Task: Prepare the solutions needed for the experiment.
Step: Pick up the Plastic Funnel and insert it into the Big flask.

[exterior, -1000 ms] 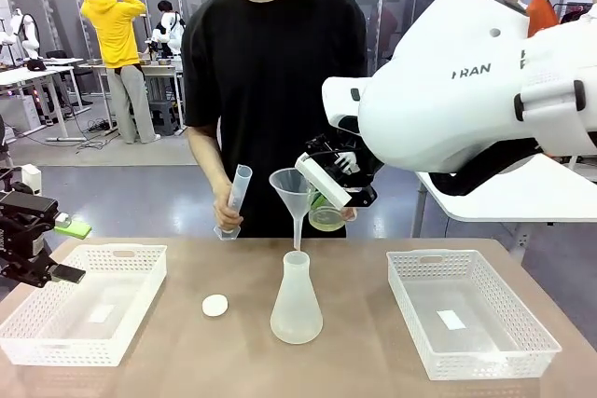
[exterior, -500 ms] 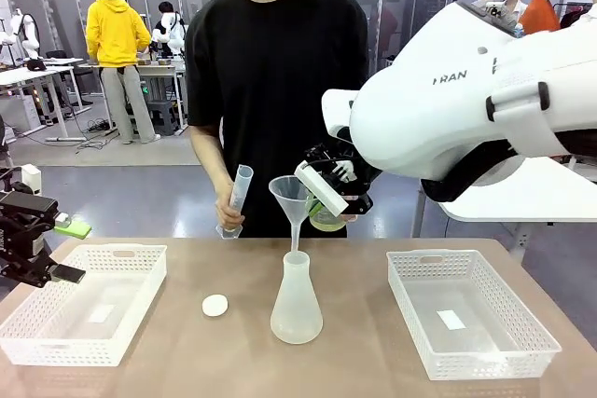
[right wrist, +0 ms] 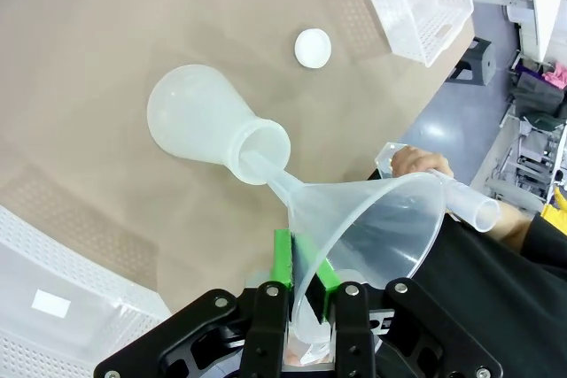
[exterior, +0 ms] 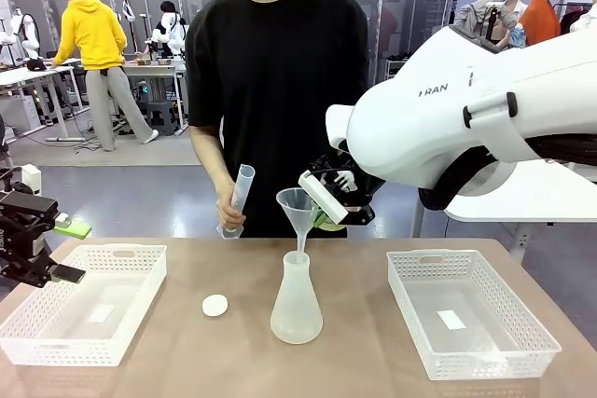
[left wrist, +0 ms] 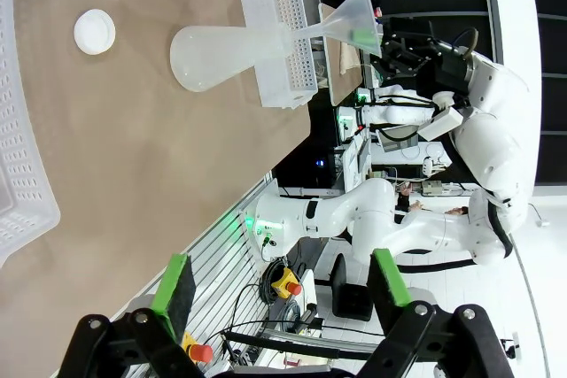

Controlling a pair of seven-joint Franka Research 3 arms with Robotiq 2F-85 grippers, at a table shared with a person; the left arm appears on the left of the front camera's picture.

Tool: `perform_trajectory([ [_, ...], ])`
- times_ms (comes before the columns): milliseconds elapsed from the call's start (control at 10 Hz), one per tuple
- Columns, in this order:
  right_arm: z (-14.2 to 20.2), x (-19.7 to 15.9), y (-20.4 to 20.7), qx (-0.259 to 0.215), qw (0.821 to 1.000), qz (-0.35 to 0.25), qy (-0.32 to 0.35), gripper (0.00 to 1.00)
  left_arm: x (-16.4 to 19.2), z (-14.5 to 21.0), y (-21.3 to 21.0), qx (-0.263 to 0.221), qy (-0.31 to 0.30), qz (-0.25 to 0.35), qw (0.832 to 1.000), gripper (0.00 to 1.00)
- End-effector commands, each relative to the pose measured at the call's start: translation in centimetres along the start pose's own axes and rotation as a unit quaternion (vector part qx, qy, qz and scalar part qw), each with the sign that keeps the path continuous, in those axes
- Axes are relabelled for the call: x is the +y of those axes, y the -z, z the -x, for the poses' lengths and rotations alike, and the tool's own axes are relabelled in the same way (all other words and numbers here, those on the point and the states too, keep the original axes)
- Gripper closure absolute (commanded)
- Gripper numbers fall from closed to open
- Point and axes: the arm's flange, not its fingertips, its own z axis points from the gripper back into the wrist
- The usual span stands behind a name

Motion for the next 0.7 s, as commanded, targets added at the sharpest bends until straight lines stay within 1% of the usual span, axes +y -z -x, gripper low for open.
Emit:
perform_trajectory([
  [0, 0.3, 0.8, 0.9, -0.013, 1.000, 0.008, -0.005, 0.94, -0.4, -0.1, 0.0, -0.004, 0.004, 0.012, 1.000, 0.00],
  [600, -0.2, 1.8, 2.6, -0.025, 1.000, -0.001, -0.013, 0.94, -0.4, -0.1, 0.0, -0.004, 0.004, 0.012, 1.000, 0.00],
])
